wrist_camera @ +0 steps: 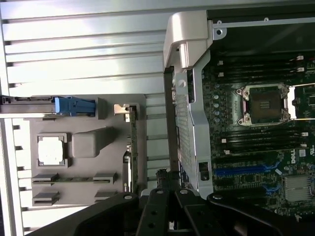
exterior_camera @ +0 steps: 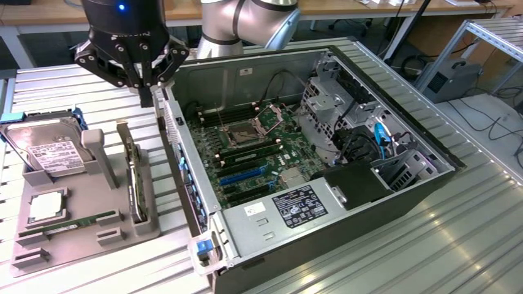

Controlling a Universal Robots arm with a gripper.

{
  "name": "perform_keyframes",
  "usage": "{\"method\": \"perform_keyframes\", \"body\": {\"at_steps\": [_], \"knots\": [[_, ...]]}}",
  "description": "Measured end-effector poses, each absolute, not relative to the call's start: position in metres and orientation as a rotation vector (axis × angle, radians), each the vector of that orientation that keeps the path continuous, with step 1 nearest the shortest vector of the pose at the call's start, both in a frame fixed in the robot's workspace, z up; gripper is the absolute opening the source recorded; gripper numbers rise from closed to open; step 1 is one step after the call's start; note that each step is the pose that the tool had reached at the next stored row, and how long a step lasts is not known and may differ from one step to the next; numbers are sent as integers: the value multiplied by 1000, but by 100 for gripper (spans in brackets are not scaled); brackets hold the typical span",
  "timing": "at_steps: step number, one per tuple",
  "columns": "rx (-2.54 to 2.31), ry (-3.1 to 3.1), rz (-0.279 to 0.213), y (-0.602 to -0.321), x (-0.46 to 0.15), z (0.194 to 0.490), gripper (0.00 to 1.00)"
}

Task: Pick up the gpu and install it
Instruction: 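Reach for the gpu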

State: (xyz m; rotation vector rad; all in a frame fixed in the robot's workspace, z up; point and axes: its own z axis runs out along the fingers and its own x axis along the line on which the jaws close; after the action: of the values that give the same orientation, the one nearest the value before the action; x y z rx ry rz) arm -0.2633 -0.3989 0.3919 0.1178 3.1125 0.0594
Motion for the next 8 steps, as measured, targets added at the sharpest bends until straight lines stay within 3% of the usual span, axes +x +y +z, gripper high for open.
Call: {"method": "perform_keyframes", "body": {"at_steps": [8], "knots": [[118,3112,59,-399,-266,392,11]]}}
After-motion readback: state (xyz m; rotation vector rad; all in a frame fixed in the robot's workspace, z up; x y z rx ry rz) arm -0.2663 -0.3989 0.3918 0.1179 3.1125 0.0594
